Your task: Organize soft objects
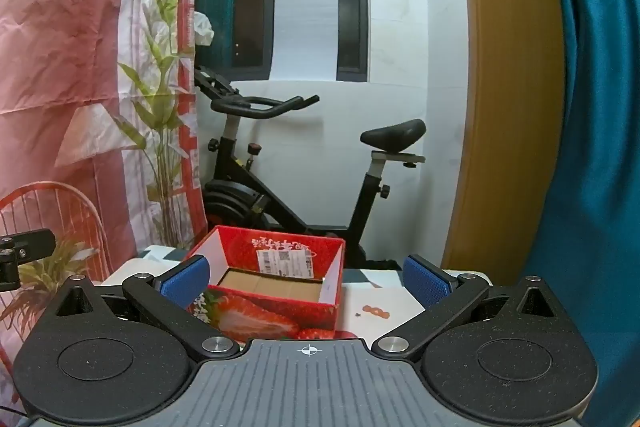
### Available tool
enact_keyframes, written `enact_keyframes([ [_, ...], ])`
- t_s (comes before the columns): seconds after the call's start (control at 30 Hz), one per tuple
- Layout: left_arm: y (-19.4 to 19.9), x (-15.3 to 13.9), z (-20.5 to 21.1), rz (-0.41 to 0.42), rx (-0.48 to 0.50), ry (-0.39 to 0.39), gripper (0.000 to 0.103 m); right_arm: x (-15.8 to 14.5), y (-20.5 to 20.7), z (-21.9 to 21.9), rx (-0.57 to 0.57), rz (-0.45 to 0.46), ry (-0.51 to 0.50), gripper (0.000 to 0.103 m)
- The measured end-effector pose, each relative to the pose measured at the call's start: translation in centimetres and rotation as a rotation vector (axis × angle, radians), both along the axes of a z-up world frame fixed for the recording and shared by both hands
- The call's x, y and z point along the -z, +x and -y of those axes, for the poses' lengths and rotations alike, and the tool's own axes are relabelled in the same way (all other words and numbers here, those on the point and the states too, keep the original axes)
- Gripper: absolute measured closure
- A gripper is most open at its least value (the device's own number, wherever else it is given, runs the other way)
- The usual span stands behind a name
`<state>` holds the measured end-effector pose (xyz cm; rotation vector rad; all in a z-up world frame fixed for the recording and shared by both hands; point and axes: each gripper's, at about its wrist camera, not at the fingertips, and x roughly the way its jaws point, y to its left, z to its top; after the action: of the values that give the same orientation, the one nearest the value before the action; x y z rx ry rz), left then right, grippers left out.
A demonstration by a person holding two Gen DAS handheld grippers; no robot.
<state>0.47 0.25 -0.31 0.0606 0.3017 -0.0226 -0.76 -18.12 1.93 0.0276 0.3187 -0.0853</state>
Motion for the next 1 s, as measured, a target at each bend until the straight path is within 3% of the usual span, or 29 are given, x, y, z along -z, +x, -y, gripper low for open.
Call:
enact_keyframes([
  [1.0, 0.03, 0.02, -0.04, -0.010, -0.006, -0.008, 0.000, -0.01, 0.07, 0.13, -0.001, -0.005, 0.001, 0.000],
])
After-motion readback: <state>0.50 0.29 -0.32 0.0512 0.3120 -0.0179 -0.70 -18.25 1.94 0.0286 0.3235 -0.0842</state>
